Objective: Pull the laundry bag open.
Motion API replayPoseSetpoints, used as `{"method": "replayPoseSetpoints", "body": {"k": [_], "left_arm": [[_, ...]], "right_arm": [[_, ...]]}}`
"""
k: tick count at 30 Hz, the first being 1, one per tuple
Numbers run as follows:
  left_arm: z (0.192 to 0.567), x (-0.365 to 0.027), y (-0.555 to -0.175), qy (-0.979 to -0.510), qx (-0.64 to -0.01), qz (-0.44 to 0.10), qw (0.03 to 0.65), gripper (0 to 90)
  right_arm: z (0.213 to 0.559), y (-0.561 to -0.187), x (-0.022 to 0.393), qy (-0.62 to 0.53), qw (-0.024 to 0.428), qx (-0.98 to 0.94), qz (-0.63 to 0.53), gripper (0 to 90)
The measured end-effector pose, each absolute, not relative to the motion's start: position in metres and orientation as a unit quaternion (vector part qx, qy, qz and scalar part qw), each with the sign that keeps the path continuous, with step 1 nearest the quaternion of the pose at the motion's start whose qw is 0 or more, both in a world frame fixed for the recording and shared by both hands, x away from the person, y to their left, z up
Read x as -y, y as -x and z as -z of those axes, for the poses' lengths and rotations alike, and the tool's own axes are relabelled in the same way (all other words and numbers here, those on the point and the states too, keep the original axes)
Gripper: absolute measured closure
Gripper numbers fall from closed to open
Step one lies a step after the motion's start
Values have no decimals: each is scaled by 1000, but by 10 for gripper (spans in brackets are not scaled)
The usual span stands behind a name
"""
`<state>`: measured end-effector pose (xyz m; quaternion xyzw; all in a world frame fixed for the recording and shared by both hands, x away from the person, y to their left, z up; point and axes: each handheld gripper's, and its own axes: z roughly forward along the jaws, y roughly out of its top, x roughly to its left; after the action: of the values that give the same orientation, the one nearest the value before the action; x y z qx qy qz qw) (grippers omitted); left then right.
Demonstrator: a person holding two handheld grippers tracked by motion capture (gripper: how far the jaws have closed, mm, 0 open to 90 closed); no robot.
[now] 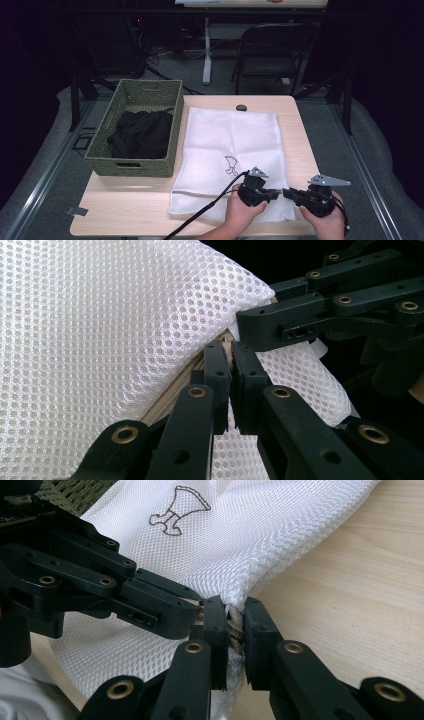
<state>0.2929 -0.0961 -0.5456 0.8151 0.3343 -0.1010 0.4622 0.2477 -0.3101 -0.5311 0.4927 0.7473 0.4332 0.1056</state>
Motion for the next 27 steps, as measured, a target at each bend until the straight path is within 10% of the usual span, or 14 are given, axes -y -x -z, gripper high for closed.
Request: {"method": "replayPoseSetpoints", "body": {"k": [27], "left_arm": [[550, 82, -293, -809, -356, 95, 458, 871]], "right_arm": [[531, -248, 314, -509, 132, -740, -418, 832]]}}
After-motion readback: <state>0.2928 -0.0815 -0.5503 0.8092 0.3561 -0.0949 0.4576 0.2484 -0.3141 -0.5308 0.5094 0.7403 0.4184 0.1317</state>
